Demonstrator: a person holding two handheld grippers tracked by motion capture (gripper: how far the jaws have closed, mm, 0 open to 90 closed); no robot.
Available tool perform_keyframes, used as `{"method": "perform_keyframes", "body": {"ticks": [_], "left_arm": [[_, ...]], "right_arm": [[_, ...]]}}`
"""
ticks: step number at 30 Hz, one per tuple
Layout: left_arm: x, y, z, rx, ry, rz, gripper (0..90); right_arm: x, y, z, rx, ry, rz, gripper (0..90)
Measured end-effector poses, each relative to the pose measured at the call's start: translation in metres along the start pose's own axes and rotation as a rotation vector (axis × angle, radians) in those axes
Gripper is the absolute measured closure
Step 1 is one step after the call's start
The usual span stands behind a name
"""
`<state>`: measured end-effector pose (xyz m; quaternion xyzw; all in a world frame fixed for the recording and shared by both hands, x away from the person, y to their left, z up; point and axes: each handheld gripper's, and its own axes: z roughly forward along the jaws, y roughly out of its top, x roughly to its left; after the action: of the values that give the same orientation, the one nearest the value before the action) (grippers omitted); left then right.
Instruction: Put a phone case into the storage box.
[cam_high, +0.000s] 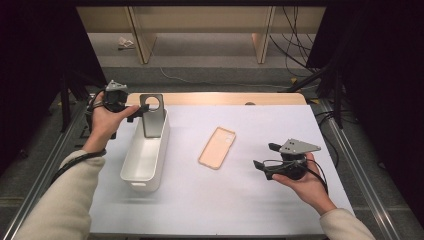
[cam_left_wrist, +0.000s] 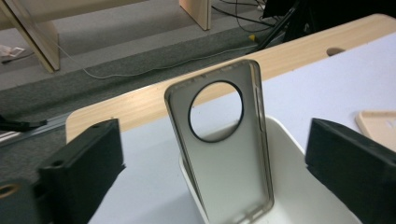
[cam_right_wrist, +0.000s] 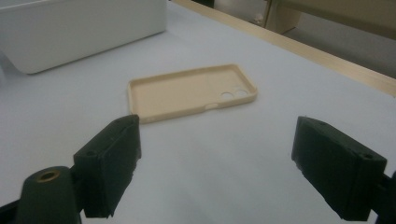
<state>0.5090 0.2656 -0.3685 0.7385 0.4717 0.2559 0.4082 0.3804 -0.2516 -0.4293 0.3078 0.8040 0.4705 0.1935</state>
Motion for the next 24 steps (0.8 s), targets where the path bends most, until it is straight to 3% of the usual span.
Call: {"method": "perform_keyframes", "body": {"ticks": [6,12,15,21,24], "left_arm": [[-0.017,-0.007,-0.02,-0.03,-0.036,0.024,0.0],[-0.04,-0.026,-0.044,-0.118,-0.085,-0.002,0.0],[-0.051,-0.041,-0.055,-0.13,-0.094,-0.006,0.0],[-0.067,-0.067,-0.067,-0.131,-0.108,0.034,0.7],[-0.074,-0.077,-0.071,-0.126,-0.119,0.026,0.7]], "right_arm": [[0.0,0.0,0.0,0.0,0.0,0.0,16.8],[0.001,0.0,0.0,0.001,0.0,0.001,16.7],[0.001,0.0,0.0,0.002,0.001,0.001,16.7],[0.001,0.0,0.001,0.004,0.002,0.004,16.7],[0.001,0.0,0.002,0.005,0.003,0.005,16.6]]}}
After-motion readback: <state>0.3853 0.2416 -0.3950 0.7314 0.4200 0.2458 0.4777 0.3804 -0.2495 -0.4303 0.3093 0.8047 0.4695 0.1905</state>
